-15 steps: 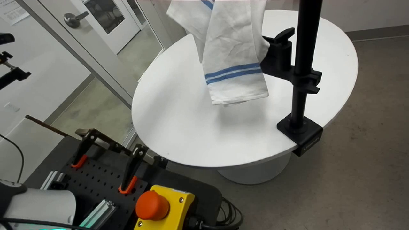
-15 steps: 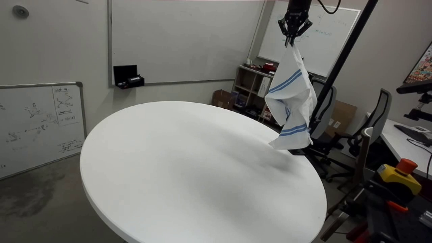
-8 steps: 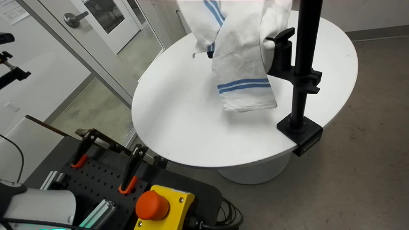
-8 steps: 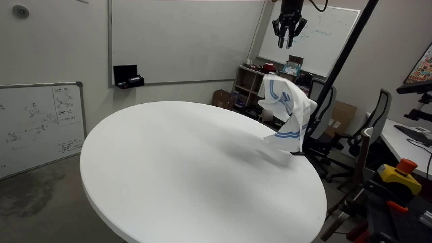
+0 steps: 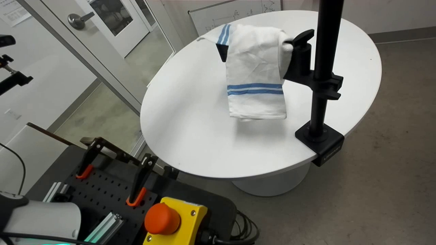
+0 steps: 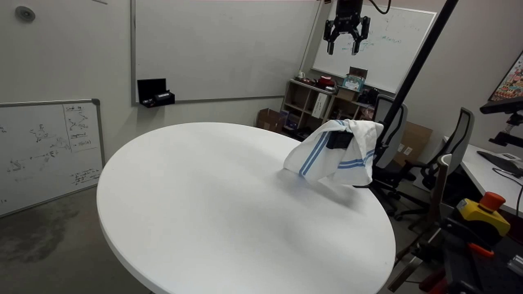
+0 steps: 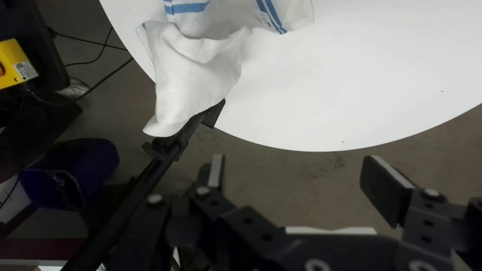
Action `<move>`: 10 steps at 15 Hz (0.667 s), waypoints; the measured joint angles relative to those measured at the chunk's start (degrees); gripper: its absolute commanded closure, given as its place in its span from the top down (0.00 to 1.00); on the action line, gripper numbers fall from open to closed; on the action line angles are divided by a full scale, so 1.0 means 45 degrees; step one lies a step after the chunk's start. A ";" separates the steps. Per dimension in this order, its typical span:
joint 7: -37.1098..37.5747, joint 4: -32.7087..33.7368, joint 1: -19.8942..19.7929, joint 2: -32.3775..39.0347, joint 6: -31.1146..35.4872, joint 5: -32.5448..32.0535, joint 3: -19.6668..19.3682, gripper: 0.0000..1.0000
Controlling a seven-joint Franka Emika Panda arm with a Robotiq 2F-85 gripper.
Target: Hang the cloth on the stand
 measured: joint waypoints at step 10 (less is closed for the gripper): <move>-0.1244 -0.1690 0.0588 -0.1785 0.1230 0.0160 0.1300 1.00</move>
